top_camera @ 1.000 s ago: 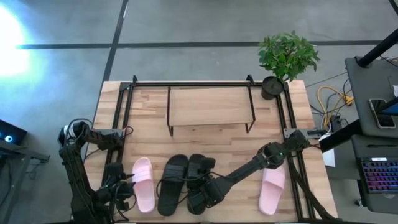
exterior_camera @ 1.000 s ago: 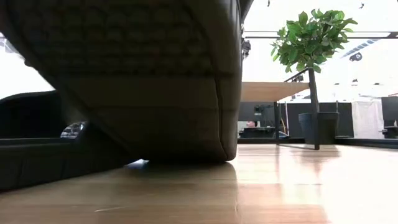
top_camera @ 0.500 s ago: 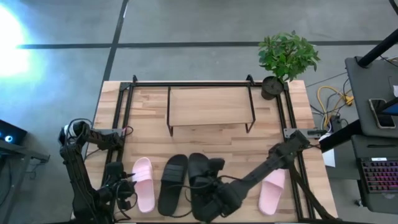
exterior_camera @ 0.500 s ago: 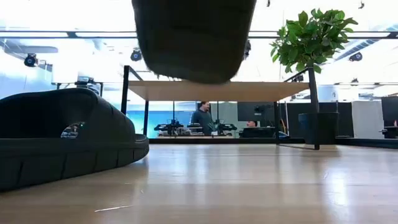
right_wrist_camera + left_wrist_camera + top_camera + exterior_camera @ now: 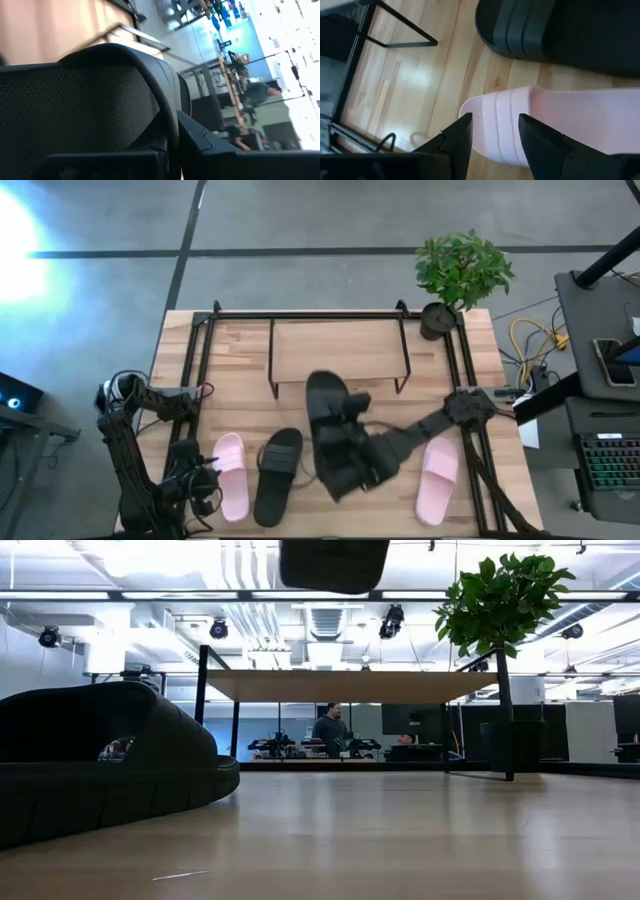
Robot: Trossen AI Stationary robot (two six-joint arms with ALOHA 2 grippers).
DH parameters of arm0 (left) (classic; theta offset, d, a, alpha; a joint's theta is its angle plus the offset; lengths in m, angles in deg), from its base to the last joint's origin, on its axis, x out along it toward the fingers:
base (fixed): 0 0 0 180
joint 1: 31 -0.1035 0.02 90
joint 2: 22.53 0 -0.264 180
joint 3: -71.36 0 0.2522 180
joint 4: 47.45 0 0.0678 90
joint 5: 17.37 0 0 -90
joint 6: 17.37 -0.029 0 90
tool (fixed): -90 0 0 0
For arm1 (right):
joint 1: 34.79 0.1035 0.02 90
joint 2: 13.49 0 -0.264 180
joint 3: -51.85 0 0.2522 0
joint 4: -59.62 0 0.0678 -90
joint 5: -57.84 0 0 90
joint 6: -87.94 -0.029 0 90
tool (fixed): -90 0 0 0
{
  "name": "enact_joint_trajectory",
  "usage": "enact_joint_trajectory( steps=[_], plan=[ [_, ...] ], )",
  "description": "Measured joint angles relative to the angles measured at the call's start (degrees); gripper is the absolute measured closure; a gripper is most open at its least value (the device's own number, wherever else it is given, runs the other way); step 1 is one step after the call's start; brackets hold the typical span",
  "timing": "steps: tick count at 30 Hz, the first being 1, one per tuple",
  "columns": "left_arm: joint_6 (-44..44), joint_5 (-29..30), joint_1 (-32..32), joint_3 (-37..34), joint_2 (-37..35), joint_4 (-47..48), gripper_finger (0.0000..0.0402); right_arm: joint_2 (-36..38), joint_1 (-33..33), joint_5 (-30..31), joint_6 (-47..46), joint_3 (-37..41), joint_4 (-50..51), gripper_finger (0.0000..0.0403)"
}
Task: Pick and place slides into the shelf
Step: Put the right black slide on the shelf
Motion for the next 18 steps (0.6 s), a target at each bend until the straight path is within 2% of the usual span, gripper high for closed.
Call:
enact_joint_trajectory(
  steps=[7, 12, 14, 18],
  plan=[
    [6.77, 0.05, -0.78, 0.0, -0.08, -0.03, 0.0256, 4.57, -8.63, -1.24, 8.94, 2.66, -0.14, 0.039],
    [10.5, 1.25, -0.76, 0.0, -0.12, -0.03, 0.0256, 13.49, -15.34, -11.56, 6.22, 12.02, -0.15, 0.039],
    [10.79, 1.97, -0.78, 0.0, -0.12, -0.01, 0.0256, 17.12, -17.04, -11.54, 6.94, 16.66, -1.52, 0.039],
    [10.77, 4.38, -0.87, -0.22, -0.17, -0.01, 0.0256, 23.03, -17.99, -11.7, 14.09, 24.83, -9.22, 0.039]
  ],
)
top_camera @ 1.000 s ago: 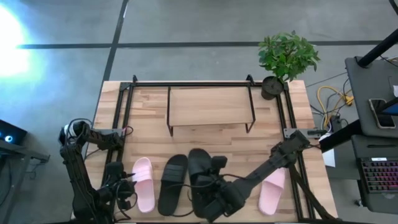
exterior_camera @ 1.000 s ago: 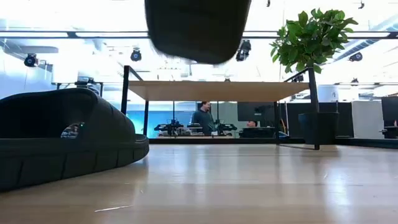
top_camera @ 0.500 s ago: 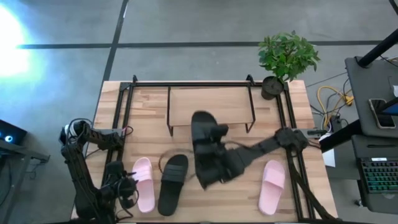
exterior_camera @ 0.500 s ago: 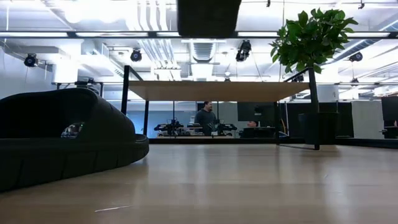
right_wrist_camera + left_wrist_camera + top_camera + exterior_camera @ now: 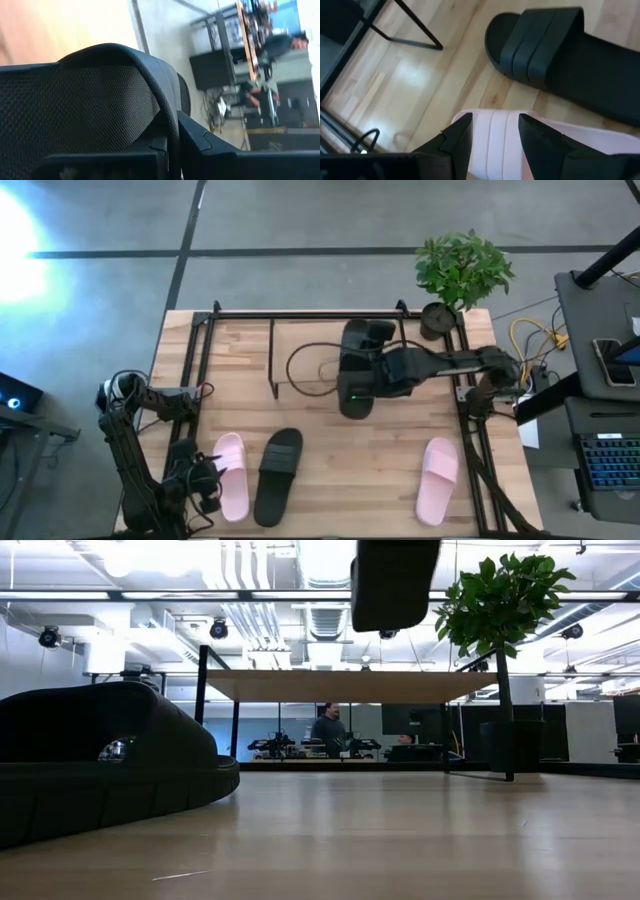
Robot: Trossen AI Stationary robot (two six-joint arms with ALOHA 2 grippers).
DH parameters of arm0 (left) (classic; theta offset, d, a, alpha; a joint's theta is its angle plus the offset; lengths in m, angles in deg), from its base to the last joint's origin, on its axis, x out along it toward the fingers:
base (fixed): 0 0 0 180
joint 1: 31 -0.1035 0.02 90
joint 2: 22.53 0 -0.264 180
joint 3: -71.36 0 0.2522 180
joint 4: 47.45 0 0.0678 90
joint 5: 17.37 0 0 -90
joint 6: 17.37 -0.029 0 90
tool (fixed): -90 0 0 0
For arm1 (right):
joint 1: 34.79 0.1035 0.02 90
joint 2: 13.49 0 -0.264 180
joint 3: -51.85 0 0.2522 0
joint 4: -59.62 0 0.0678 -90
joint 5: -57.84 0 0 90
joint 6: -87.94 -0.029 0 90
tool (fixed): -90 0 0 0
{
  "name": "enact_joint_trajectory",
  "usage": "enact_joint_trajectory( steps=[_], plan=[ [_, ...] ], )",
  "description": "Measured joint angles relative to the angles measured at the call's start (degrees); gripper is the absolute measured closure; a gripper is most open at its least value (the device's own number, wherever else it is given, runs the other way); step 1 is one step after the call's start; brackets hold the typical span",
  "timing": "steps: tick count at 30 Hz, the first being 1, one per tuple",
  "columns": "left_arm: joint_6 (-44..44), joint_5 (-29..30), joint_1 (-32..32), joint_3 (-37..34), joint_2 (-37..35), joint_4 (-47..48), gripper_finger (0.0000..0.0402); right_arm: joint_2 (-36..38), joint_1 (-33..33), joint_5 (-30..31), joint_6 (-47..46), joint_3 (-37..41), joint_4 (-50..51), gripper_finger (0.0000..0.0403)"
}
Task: Pick and place slides into the shelf
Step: Put the right black slide on the shelf
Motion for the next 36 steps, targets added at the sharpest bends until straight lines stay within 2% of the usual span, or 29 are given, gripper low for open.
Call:
enact_joint_trajectory(
  steps=[5, 9, 13, 17, 22, 27, 36],
  plan=[
    [0.04, 0.44, -0.77, -1.29, -0.8, -0.02, 0.0256, 3.28, -1.58, -0.38, 11.43, 9.85, -12.0, 0.039],
    [-0.12, 0.46, -2.24, -1.68, -1.21, -0.02, 0.0256, 4.55, -5.02, -2.71, 16.23, 15.99, -18.45, 0.039],
    [-0.44, 0.53, -3.91, -1.9, -1.64, 0.03, 0.0256, 5.66, -8.76, -4.65, 20.9, 20.24, -26.44, 0.039],
    [-0.47, 0.47, -5.27, -2.36, -1.85, 0.05, 0.0256, 7.43, -12.02, -7.59, 29.4, 22.97, -36.44, 0.039],
    [-0.58, 0.53, -6.66, -2.42, -1.88, 0.0, 0.0256, 7.55, -15.87, -11.78, 31.36, 24.13, -37.88, 0.039],
    [-3.17, 0.46, -7.77, -2.53, -1.86, 0.02, 0.0256, 7.54, -17.54, -12.55, 34.33, 26.15, -40.52, 0.039],
    [-9.23, 0.48, -9.73, -2.53, -1.88, 0.02, 0.0256, 7.31, -18.31, -14.1, 32.65, 27.73, -42.58, 0.0385]
  ],
)
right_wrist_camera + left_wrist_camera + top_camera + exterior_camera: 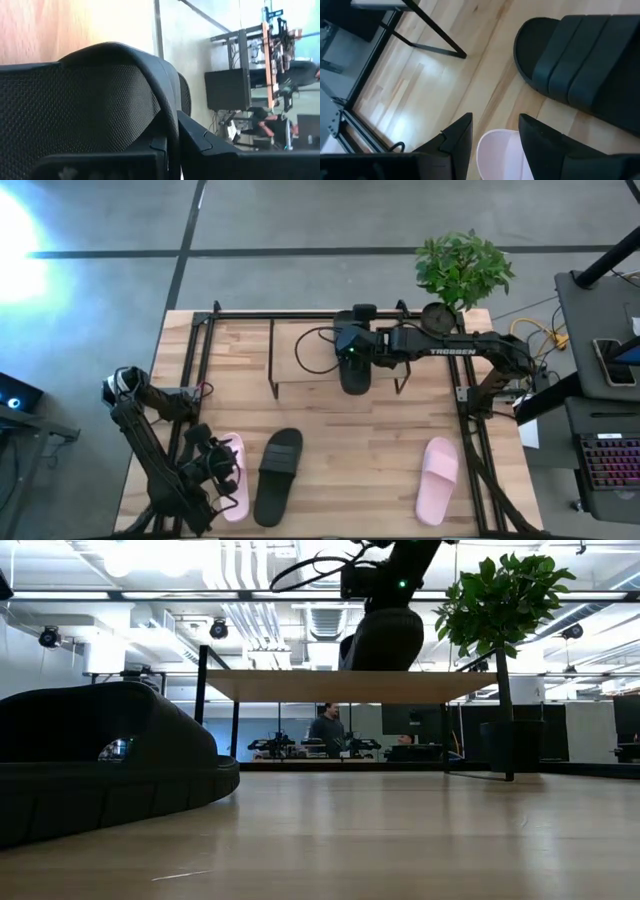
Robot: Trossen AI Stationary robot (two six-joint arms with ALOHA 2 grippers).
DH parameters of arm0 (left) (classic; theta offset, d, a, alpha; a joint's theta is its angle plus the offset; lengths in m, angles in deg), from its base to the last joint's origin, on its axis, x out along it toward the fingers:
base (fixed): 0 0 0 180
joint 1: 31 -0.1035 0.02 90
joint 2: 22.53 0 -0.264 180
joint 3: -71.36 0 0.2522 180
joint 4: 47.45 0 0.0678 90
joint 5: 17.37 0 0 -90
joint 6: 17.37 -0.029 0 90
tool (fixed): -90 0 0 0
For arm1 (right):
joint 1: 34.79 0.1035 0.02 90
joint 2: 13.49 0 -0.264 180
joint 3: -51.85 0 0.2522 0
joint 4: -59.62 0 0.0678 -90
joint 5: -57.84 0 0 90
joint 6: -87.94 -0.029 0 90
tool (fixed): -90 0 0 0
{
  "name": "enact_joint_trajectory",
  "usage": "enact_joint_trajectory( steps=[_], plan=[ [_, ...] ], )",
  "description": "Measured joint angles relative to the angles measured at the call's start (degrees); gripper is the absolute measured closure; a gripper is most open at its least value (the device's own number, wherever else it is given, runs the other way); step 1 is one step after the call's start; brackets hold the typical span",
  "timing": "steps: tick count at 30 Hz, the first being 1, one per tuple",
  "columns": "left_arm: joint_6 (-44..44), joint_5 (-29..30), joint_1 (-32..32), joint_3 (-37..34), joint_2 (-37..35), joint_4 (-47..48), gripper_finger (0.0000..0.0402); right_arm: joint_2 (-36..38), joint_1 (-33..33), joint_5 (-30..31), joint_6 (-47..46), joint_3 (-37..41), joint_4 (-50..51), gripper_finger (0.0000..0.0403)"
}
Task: Pick and place slides into the shelf
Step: Put the right black slide on the shelf
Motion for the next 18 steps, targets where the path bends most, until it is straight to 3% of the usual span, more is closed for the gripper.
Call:
enact_joint_trajectory(
  steps=[12, 18],
  plan=[
    [-1.77, -0.02, -0.04, 0.0, 0.0, 0.0, 0.0256, 0.04, -0.06, 0.23, -7.61, 3.17, 0.18, 0.0282],
    [-1.77, -0.21, -0.03, 0.0, 0.01, 0.0, 0.0256, 0.11, 1.13, 0.53, -10.38, 2.47, 1.01, 0.0251]
  ],
)
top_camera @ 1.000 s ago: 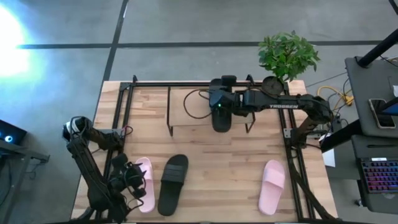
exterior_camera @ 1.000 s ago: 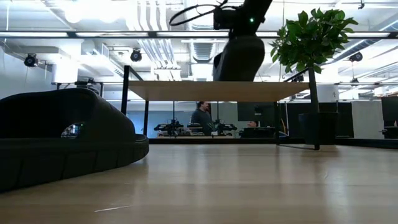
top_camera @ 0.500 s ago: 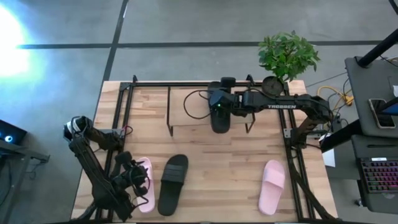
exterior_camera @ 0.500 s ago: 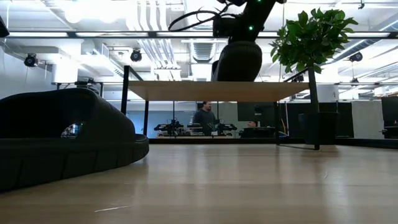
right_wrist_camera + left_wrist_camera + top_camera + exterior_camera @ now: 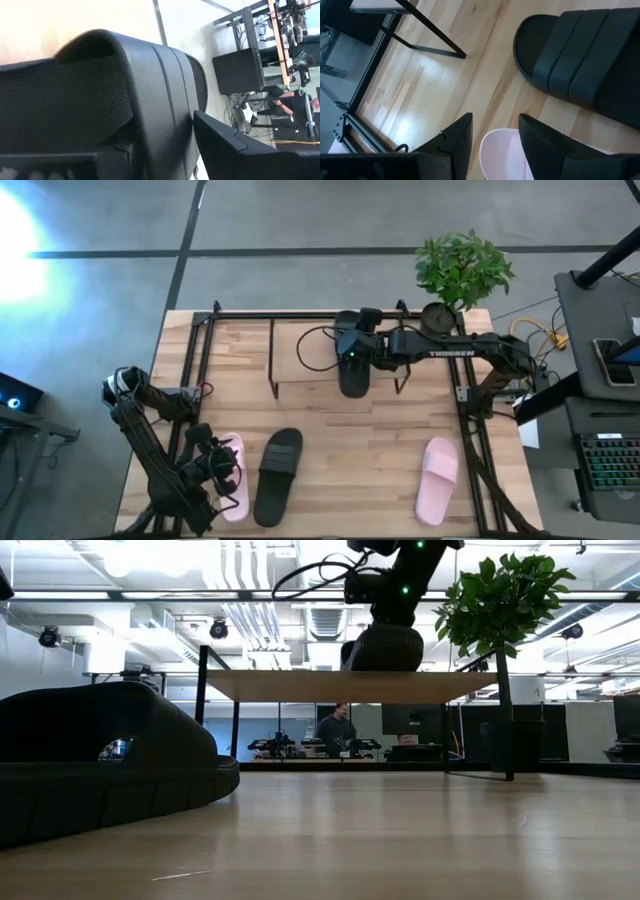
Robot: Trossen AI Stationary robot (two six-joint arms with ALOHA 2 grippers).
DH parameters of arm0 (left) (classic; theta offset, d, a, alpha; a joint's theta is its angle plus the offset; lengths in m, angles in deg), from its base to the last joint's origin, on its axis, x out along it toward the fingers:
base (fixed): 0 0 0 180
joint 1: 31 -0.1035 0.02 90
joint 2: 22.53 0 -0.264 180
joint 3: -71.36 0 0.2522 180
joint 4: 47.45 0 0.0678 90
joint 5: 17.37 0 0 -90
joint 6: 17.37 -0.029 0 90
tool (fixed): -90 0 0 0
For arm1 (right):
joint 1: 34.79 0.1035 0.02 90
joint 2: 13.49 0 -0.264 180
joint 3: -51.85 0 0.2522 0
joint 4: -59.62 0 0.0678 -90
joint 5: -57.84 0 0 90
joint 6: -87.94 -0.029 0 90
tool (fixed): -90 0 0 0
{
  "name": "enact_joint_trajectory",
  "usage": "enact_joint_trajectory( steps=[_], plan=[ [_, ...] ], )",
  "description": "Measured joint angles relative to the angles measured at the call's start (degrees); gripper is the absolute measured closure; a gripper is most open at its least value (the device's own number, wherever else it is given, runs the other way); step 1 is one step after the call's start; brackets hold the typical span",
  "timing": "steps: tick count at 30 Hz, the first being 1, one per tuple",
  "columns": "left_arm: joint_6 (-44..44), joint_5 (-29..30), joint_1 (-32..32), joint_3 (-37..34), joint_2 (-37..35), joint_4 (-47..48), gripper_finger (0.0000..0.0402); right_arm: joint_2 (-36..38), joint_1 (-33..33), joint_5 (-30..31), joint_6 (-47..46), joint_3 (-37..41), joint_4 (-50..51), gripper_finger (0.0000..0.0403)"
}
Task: Pick and place slides into the shelf
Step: Put the right black slide on the shelf, then put the black slide on the shelf
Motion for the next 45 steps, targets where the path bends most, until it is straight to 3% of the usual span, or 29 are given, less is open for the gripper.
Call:
enact_joint_trajectory(
  steps=[5, 15, 20, 25, 29, 32, 36, 45],
  plan=[
    [-0.01, -0.06, 0.01, 0.0, -0.01, -0.01, 0.0256, 0.04, 1.14, -0.07, 0.2, -1.6, 3.75, 0.0235],
    [0.04, -0.06, 0.01, 0.0, -0.01, 0.0, 0.0256, 0.18, 6.68, -0.24, -9.17, -8.9, 14.26, 0.0207],
    [0.07, -0.06, 0.01, 0.0, 0.0, 0.0, 0.0256, 0.38, 13.83, -1.63, -21.17, -16.89, 20.18, 0.0204],
    [-2.11, -0.05, 0.03, 0.0, 0.0, -0.46, 0.0256, 0.42, 24.38, -4.9, -26.79, -21.11, 21.41, 0.0204],
    [-14.52, 0.34, 0.03, 0.0, -0.01, -6.09, 0.0256, 0.34, 30.91, -3.08, -37.23, -21.55, 21.67, 0.0204],
    [-21.71, 3.89, -0.03, -0.6, 0.01, -13.26, 0.0256, -0.24, 34.49, -0.79, -45.78, -21.42, 21.94, 0.0204],
    [-26.01, 8.69, -0.86, -3.37, 0.04, -22.01, 0.0256, -2.05, 38.14, -0.03, -54.05, -21.38, 22.9, 0.0204],
    [-32.53, 9.59, -1.5, -7.63, 0.12, -38.49, 0.0255, -3.96, 45.42, 0.02, -71.89, -21.51, 36.26, 0.0204]
  ],
)
